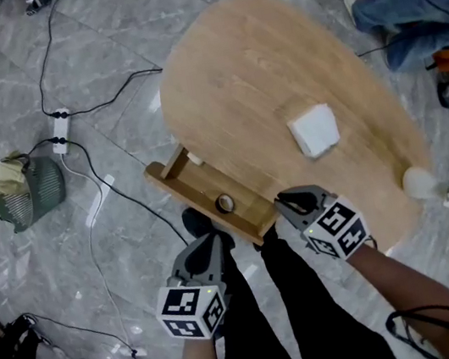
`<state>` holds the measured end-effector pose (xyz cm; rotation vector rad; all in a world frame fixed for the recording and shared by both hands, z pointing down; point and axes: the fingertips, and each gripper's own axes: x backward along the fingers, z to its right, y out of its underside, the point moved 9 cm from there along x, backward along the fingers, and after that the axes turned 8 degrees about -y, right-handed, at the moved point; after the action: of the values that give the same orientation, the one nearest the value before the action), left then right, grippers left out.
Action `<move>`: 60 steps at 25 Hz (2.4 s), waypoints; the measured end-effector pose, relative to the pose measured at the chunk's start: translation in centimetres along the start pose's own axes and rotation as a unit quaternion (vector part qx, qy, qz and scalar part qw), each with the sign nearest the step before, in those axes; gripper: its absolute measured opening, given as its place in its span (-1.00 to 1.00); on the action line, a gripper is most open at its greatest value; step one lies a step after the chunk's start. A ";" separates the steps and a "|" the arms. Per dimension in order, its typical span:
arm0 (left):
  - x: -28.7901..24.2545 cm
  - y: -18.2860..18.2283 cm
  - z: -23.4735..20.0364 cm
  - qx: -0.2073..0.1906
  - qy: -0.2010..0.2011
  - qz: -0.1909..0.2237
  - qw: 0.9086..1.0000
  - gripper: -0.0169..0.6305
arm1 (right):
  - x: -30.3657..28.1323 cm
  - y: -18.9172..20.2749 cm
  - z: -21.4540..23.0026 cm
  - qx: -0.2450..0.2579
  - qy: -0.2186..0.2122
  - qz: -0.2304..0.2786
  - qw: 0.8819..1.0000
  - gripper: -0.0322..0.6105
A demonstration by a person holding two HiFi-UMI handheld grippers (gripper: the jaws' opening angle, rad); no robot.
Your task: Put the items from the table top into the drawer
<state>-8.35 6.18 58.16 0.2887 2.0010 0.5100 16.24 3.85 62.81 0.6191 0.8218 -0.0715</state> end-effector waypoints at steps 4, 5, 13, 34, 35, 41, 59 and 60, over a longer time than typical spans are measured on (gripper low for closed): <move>-0.3 0.1 0.0 -0.005 0.003 -0.006 1.000 -0.95 | 0.3 0.1 0.6 0.005 0.035 0.013 0.999 -0.71; -0.2 0.2 0.0 -0.007 0.002 -0.008 1.000 -0.95 | 0.3 0.2 0.7 0.005 0.044 0.017 0.999 -0.71; -1.6 0.4 0.9 -0.020 0.016 -0.027 0.999 -0.95 | 2.2 0.5 4.3 -0.033 0.113 0.042 0.992 -0.57; -4.4 0.4 2.3 -0.024 0.025 -0.059 0.998 -0.95 | 4.9 5.8 13.7 -0.502 0.048 0.282 0.816 -0.33; -4.6 0.3 2.4 -0.024 0.026 -0.061 0.998 -0.95 | 4.9 6.0 14.0 -0.512 0.050 0.284 0.809 -0.33; -5.3 0.0 2.5 -0.025 0.027 -0.067 0.997 -0.95 | 4.1 6.9 14.9 -0.540 0.016 0.319 0.779 -0.62; -5.1 -0.3 2.2 -0.020 0.029 -0.056 0.998 -0.95 | 2.9 4.0 11.1 -0.431 -0.067 0.260 0.861 -0.69; -4.9 -0.3 1.9 -0.020 0.029 -0.055 0.998 -0.95 | 2.6 4.0 10.5 -0.428 -0.070 0.251 0.865 -0.69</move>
<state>-4.34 4.33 61.13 0.1382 2.0471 0.4931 26.16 1.94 68.32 -0.0423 0.4514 0.6912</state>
